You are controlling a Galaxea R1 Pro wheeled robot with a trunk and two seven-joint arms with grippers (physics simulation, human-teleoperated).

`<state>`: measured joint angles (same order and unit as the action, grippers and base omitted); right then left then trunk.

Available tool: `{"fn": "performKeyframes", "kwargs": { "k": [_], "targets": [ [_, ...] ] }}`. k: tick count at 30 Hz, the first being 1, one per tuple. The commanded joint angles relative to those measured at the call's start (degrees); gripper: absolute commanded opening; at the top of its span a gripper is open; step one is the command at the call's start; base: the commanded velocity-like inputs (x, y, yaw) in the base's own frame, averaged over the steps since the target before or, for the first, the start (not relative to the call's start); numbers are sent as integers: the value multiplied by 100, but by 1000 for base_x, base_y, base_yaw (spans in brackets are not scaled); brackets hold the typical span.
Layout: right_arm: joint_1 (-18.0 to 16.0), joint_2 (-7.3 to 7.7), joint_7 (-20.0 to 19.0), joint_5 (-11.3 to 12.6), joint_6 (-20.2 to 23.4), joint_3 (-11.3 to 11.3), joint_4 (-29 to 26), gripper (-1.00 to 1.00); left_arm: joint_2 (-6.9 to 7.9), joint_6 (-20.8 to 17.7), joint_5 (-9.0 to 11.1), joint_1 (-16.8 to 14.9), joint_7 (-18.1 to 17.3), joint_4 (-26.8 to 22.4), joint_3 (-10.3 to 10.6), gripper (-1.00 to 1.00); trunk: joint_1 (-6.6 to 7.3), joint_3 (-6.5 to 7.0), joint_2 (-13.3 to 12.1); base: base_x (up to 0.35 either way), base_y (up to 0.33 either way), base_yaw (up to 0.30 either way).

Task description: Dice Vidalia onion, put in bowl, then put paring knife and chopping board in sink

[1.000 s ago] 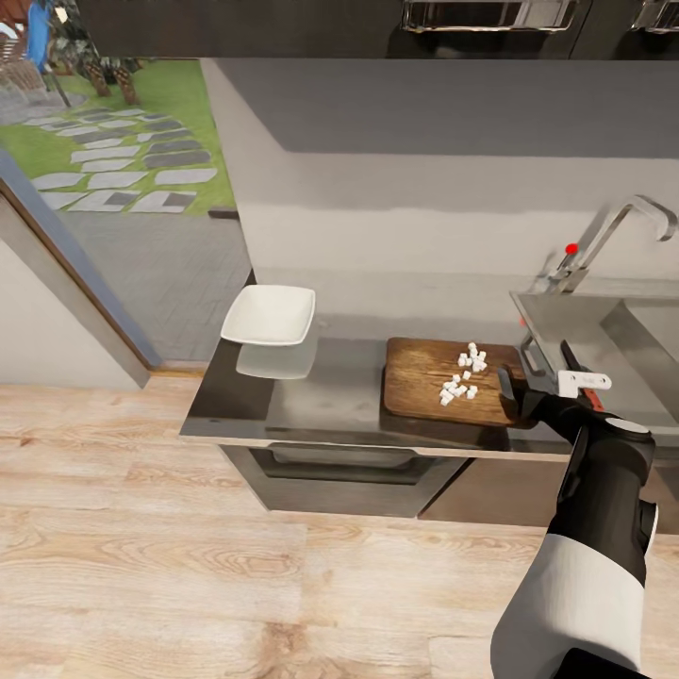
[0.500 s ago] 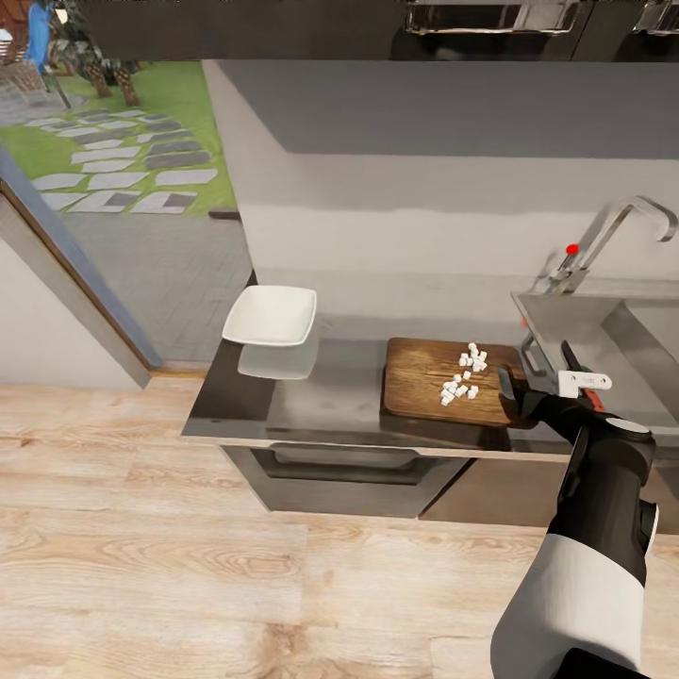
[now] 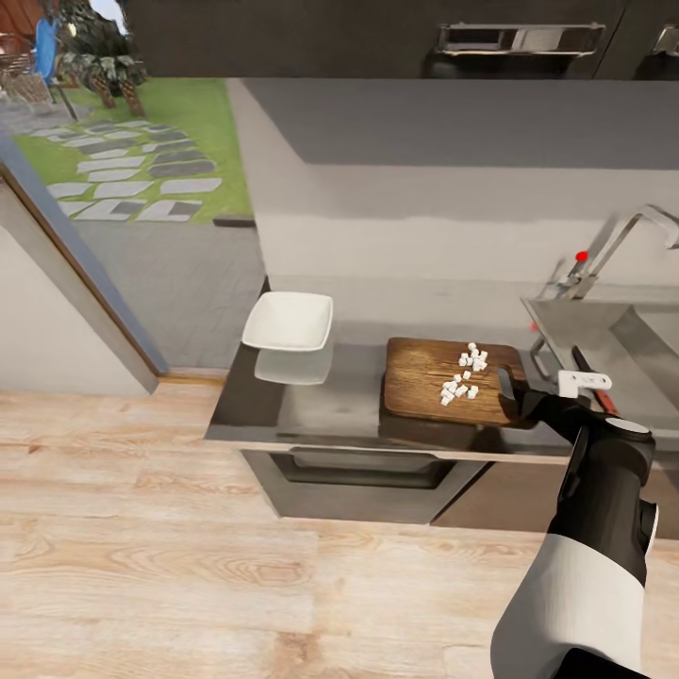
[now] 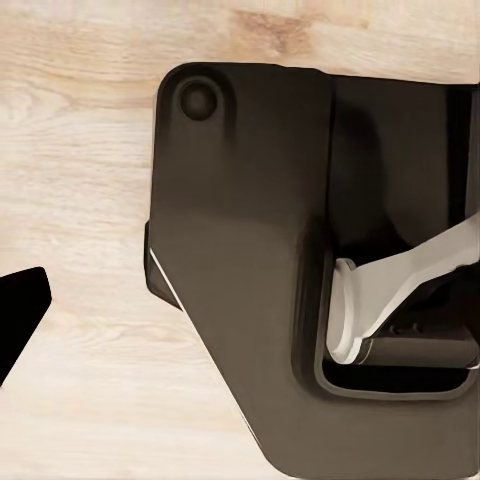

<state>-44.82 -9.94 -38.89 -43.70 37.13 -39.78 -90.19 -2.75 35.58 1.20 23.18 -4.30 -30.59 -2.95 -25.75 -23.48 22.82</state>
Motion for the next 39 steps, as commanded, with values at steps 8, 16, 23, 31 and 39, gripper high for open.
{"fn": "performKeyframes", "kwargs": {
  "k": [8,16,23,31,39],
  "targets": [
    [-9,-6,-57,-51,5,-12,-8,-100,-6,1,12,3,-45,-9,-30,100,-4,62,10,0,134,0],
    [-9,-6,-64,-51,5,-12,-8,-100,-6,1,12,3,-45,-9,-30,100,-4,133,10,18,140,0],
    [-9,-6,-65,-51,5,-12,-8,-100,-6,1,12,3,-45,-9,-30,100,-4,194,10,88,155,0],
    [-9,-6,-66,-51,5,-12,-8,-100,-6,1,12,3,-45,-9,-31,100,-4,263,10,141,162,0],
    [-9,-6,-66,-51,5,-12,-8,-100,-6,1,12,3,-45,-9,-31,100,-4,329,10,175,167,0]
  ]
}}
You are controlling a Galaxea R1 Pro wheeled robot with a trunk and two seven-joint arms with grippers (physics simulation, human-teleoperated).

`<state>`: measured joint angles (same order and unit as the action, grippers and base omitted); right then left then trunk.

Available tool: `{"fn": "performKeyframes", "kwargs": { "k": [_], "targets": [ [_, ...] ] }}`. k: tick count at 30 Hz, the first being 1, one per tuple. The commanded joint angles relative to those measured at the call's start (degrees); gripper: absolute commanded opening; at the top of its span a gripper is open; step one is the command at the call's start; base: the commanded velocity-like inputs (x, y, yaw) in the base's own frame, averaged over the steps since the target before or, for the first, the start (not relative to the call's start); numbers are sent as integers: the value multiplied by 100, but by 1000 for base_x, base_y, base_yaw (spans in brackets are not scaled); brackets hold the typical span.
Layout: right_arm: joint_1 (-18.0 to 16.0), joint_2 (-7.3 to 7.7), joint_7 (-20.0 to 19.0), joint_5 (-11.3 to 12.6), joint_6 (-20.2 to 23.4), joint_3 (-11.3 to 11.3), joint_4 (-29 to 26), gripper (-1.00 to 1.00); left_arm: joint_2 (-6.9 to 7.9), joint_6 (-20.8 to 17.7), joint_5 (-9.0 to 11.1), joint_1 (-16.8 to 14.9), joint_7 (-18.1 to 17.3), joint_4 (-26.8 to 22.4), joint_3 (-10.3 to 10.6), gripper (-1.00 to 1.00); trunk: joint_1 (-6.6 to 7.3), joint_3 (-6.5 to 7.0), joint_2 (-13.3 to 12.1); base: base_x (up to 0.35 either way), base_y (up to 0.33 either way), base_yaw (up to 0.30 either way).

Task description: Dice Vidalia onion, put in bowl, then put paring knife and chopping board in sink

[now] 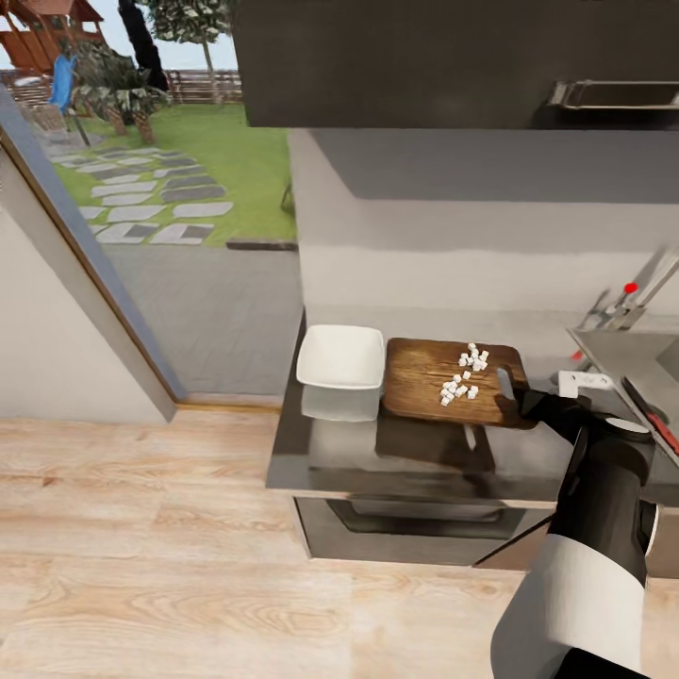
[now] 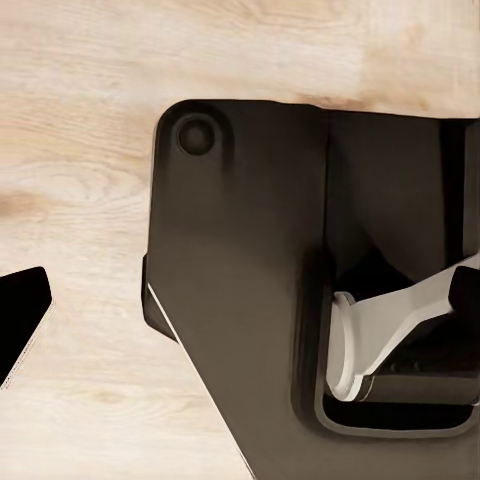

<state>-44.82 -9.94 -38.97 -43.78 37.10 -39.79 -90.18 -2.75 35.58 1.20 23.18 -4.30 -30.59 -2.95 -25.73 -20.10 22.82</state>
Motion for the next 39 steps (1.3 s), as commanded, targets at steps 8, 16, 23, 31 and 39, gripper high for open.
{"fn": "performKeyframes", "kwargs": {
  "k": [8,16,23,31,39],
  "targets": [
    [-10,-6,-58,-43,8,-12,-8,-100,-6,2,12,2,-45,-8,-31,100,-6,57,10,181,167,0],
    [-10,-6,-58,-43,8,-12,-8,-100,-6,2,12,2,-45,-8,-29,100,-6,122,10,181,167,0],
    [-10,-6,-58,-43,8,-12,-8,-100,-6,2,12,2,-45,-8,-30,100,-6,179,10,181,167,0],
    [-10,-6,-58,-43,8,-12,-8,-100,-6,2,12,2,-45,-8,-31,100,-6,227,10,129,109,0],
    [-10,-6,-58,-46,-5,-12,-7,-100,-6,2,12,2,-45,-8,-28,100,-6,228,10,5,3,0]
  ]
}}
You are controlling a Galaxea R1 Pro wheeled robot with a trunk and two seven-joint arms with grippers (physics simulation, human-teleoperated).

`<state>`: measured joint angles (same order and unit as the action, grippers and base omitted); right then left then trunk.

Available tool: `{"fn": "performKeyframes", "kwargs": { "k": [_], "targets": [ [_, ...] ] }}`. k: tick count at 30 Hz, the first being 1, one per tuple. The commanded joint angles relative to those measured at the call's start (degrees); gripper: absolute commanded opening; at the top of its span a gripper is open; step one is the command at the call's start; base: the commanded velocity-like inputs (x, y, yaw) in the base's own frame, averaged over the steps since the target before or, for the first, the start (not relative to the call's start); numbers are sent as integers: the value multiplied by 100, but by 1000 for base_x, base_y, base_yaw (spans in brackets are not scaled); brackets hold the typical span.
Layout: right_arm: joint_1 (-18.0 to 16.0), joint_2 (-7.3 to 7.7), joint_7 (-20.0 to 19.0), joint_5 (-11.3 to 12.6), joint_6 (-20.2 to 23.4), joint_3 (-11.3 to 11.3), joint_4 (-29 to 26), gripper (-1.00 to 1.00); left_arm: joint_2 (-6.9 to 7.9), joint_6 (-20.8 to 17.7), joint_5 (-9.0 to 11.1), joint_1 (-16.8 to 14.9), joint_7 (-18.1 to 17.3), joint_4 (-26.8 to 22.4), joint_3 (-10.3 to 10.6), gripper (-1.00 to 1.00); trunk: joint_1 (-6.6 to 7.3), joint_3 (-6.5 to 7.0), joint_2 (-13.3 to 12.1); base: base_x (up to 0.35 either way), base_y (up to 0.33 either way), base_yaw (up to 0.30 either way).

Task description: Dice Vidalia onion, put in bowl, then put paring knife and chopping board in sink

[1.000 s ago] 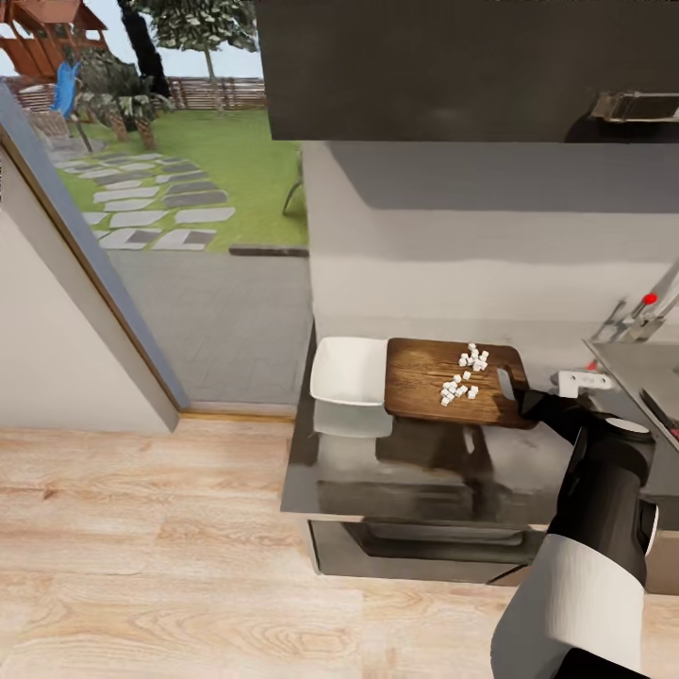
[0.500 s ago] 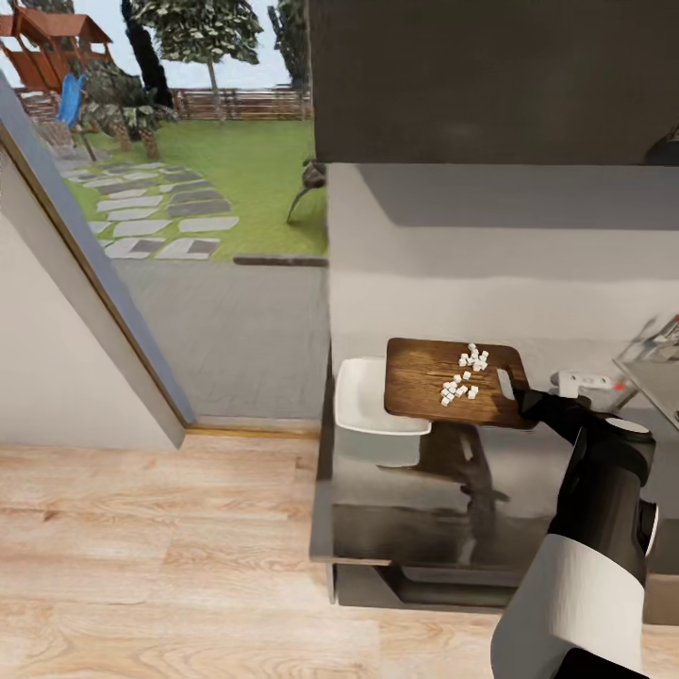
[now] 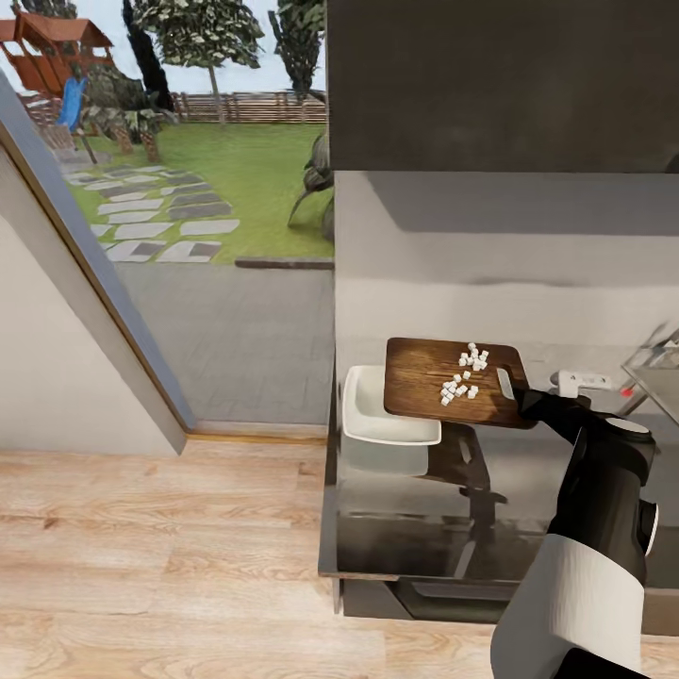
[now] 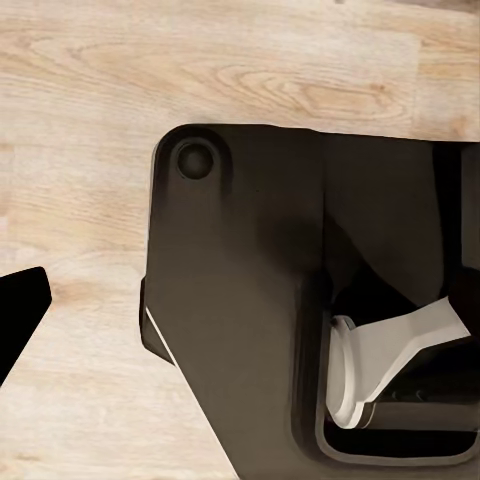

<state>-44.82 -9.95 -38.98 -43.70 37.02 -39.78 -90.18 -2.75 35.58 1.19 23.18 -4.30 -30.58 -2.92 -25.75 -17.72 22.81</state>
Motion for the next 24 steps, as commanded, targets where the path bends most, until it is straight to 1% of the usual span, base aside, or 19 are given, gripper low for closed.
{"fn": "performKeyframes", "kwargs": {
  "k": [1,6,15,24],
  "targets": [
    [-9,-5,-57,-56,1,-11,-8,-100,-6,1,12,3,-45,-10,-31,100,-4,-10,11,0,0,0],
    [-9,-5,-57,-59,-4,-12,-9,-100,-6,1,12,3,-45,-10,-33,100,-4,-10,11,37,55,0],
    [-9,-5,-57,-59,-2,-4,-2,-100,-6,1,12,3,-45,-10,-29,100,-4,-10,11,136,226,0],
    [-9,-5,-57,-59,-2,-4,-6,-100,-6,1,12,3,-45,-9,-31,100,-4,-10,11,18,52,0]
  ]
}}
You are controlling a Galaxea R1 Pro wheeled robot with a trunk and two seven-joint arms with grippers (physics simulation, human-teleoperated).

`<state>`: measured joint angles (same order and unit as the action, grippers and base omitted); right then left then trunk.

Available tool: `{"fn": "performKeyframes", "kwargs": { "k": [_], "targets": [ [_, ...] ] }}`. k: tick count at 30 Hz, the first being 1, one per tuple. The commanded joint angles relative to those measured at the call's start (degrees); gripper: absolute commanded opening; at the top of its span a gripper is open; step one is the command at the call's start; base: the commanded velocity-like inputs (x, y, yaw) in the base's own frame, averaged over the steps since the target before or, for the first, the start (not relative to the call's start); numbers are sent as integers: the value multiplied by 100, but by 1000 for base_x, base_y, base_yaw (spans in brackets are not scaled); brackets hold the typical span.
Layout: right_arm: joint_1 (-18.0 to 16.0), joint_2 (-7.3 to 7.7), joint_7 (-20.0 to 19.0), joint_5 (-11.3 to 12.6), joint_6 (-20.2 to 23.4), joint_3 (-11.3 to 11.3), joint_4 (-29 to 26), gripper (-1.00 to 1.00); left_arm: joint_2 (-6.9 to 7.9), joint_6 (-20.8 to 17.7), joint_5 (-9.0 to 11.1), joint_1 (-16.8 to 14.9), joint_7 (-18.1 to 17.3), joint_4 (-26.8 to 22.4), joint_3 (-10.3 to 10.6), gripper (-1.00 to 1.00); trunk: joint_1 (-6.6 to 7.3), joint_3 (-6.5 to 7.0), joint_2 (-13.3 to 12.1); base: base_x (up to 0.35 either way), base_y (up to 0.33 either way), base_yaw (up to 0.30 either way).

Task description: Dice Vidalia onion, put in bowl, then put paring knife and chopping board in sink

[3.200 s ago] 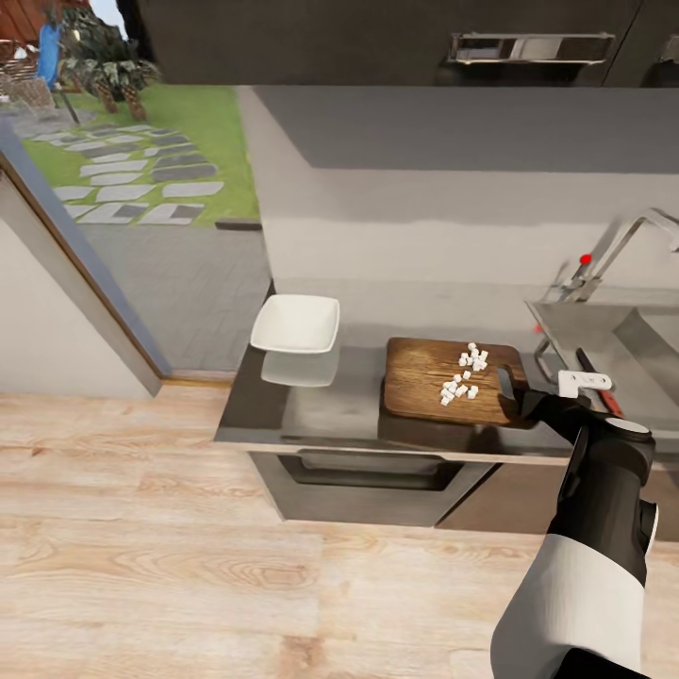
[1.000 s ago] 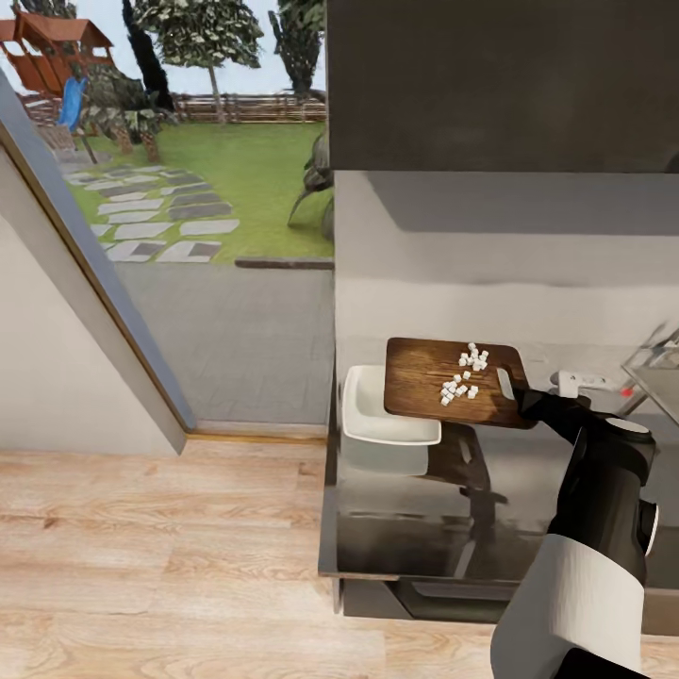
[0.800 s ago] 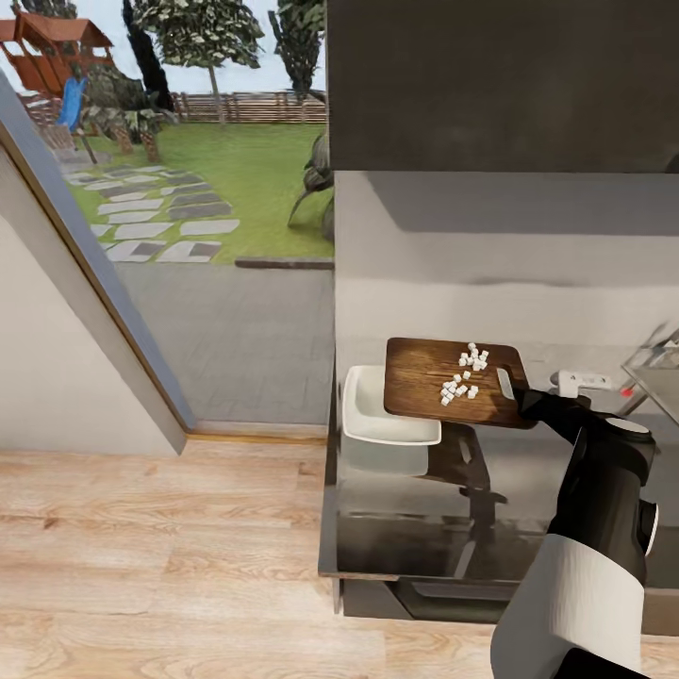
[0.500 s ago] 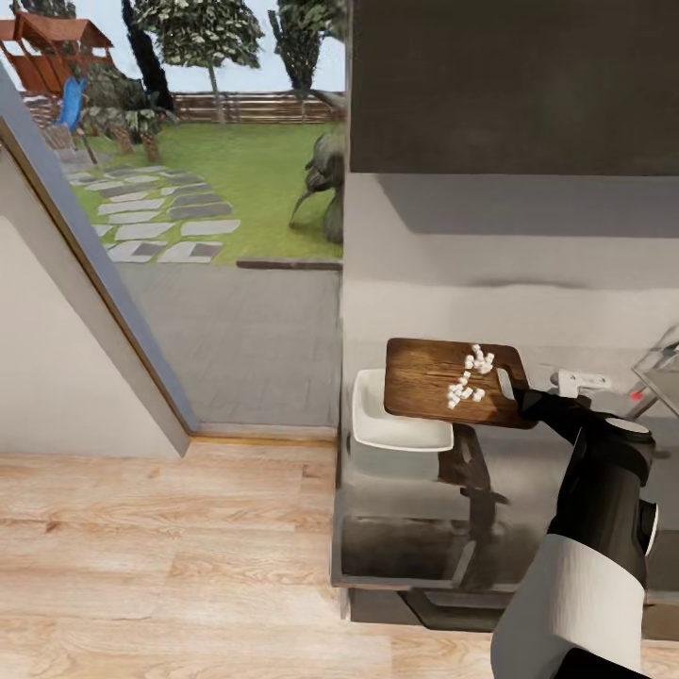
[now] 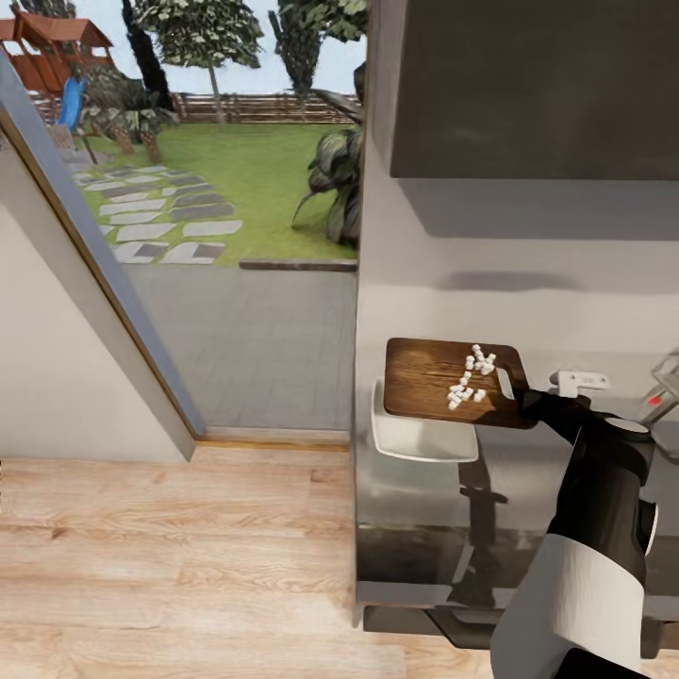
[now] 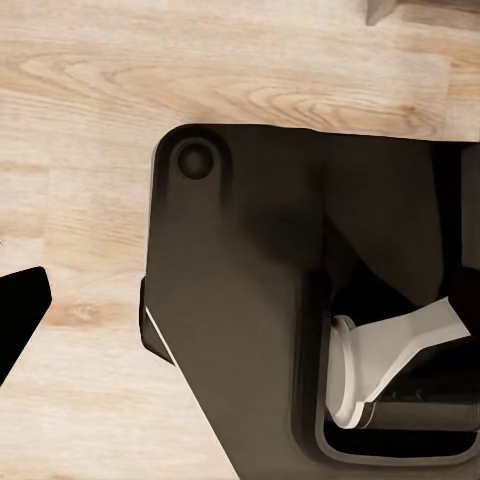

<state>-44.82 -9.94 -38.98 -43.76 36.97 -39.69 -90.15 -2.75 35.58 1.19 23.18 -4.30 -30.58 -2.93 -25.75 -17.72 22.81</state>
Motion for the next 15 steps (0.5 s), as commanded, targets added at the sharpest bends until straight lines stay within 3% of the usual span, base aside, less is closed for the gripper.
{"fn": "performKeyframes", "kwargs": {
  "k": [1,10,15],
  "targets": [
    [-9,-6,-57,-54,4,-12,-8,-100,-6,1,12,2,-45,-9,-31,100,-4,-10,11,1,179,0],
    [-9,-6,-57,-54,4,-12,-3,-100,-6,1,12,2,-45,-9,-32,100,-4,-10,11,0,255,0],
    [-9,-6,-57,-54,4,-12,-2,-100,-6,1,12,2,-45,-9,-32,100,-4,-10,11,0,63,0]
  ]
}}
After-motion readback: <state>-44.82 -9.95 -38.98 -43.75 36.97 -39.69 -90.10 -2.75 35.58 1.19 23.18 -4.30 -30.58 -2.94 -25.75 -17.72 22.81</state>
